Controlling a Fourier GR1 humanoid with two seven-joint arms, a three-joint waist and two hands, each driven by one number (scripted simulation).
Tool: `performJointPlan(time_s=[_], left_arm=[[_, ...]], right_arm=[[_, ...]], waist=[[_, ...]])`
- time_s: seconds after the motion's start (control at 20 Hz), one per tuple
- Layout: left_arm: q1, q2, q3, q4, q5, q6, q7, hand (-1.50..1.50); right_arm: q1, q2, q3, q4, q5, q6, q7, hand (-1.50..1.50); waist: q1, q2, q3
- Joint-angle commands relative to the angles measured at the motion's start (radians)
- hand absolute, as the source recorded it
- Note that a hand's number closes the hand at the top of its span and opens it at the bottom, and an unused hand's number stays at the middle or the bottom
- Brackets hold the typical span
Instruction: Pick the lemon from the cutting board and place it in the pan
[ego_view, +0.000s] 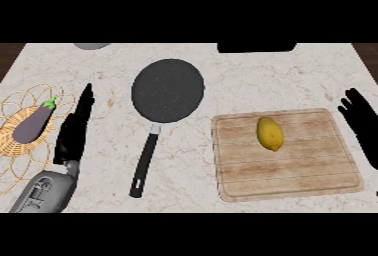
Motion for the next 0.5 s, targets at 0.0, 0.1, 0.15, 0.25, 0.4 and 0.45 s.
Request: performJointPlan(time_s=[0.0, 0.1, 0.15, 0.25, 0.4, 0.45], left_arm=[[-0.016, -0.024, -0.004, -0.041, 0.009, -0.020, 0.040, 0.00], [-0.013, -0.018, 0.026, -0.083, 0.074, -0.045, 0.057, 0.00], [-0.022, -0.038, 0.036, -0.066, 0.096, -0.049, 0.048, 0.00], [-0.057, -0.062, 0.052, -0.077, 0.141, -0.063, 0.068, 0.00], [0.008, -0.021, 0.109, -0.122, 0.230, -0.128, 0.106, 0.00], [-0.005, -0.034, 0.103, -0.138, 0.226, -0.106, 0.135, 0.00]], right_arm=[[-0.070, 0.031, -0.016, 0.014, -0.027, 0.050, -0.021, 1.50], [-0.154, 0.028, -0.026, -0.037, -0.095, 0.155, -0.084, 1.50], [-0.224, 0.037, -0.022, -0.075, -0.139, 0.192, -0.067, 1.50], [-0.328, 0.047, -0.035, -0.118, -0.195, 0.266, -0.115, 1.50], [-0.177, -0.115, -0.058, -0.070, 0.098, 0.172, -0.261, 1.50], [-0.128, -0.106, -0.039, -0.086, 0.156, 0.176, -0.358, 1.50]], waist=[[0.022, -0.010, -0.019], [0.047, -0.013, -0.017], [0.059, -0.012, -0.018], [0.076, -0.012, -0.018], [0.025, -0.013, -0.019], [0.018, -0.014, -0.018]])
